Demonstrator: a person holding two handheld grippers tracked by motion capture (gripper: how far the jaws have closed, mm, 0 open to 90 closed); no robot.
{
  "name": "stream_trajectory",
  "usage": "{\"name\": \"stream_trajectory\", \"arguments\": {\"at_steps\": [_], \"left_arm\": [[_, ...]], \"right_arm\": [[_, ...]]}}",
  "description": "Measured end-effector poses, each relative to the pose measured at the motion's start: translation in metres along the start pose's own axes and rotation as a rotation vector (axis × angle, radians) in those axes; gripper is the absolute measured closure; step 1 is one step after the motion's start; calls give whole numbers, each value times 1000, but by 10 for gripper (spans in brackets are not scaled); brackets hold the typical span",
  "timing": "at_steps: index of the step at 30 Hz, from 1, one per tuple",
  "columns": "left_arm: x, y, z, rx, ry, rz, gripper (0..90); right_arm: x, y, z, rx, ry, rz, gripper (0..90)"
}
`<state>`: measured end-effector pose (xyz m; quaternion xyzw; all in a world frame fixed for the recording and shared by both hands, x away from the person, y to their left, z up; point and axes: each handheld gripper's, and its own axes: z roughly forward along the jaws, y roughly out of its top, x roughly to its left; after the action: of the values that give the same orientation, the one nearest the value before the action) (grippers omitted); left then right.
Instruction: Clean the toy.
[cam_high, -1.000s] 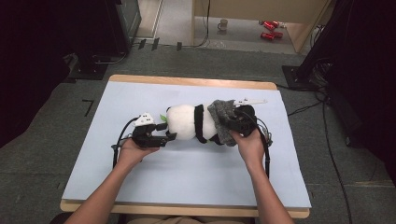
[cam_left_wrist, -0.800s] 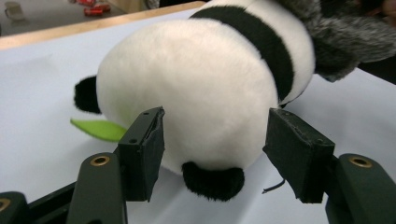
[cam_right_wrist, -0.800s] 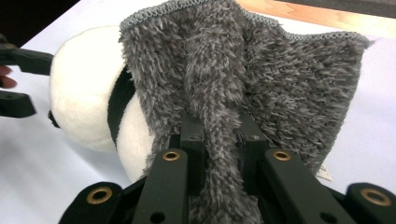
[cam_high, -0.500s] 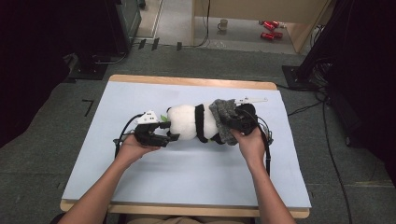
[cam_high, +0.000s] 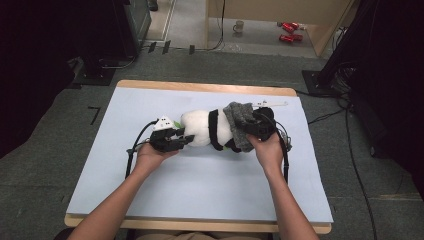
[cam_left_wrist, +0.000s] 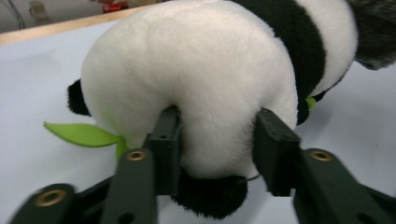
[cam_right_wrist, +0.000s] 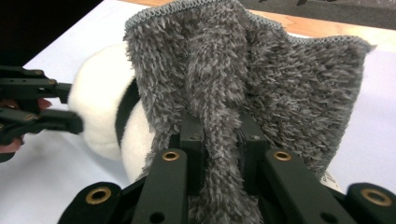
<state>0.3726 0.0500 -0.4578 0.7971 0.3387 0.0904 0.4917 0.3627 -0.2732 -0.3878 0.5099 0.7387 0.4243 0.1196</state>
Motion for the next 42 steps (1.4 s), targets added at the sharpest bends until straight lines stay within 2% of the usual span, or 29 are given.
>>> {"name": "stream_trajectory", "arguments": {"at_steps": [3,5,8,11,14,17,22,26,30,32,33,35,39,42], "left_arm": [[1,3,-5,27,-28,-65,723],[2,6,-10,60,-69,-120,744],[0,10,-17,98,-107,-182,758],[-7,14,-27,117,-114,-203,760],[-14,14,-36,115,-124,-246,759],[-19,11,-41,113,-117,-248,757],[-22,11,-39,97,-111,-248,752],[-20,8,-36,82,-113,-270,750],[-18,7,-35,92,-110,-276,748],[-18,4,-31,115,-96,-267,747],[-18,4,-30,117,-97,-262,747],[-17,3,-29,114,-98,-263,748],[-13,3,-31,115,-97,-263,750],[-14,3,-30,116,-95,-246,752]], "right_arm": [[10,3,-9,-1,1,-23,781],[19,6,-17,-18,22,-38,781],[37,12,-29,-40,58,-67,781],[56,17,-37,-56,101,-105,781],[78,20,-39,-58,154,-147,781],[102,18,-35,-43,206,-192,781],[125,9,-18,-6,278,-222,781],[125,-3,6,31,310,-191,781],[107,-18,31,77,268,-150,780],[97,-24,38,77,265,-134,780],[94,-26,40,82,266,-125,779],[90,-26,40,81,250,-139,779],[82,-26,33,72,165,-176,780],[72,-26,28,65,167,-142,784]]}}
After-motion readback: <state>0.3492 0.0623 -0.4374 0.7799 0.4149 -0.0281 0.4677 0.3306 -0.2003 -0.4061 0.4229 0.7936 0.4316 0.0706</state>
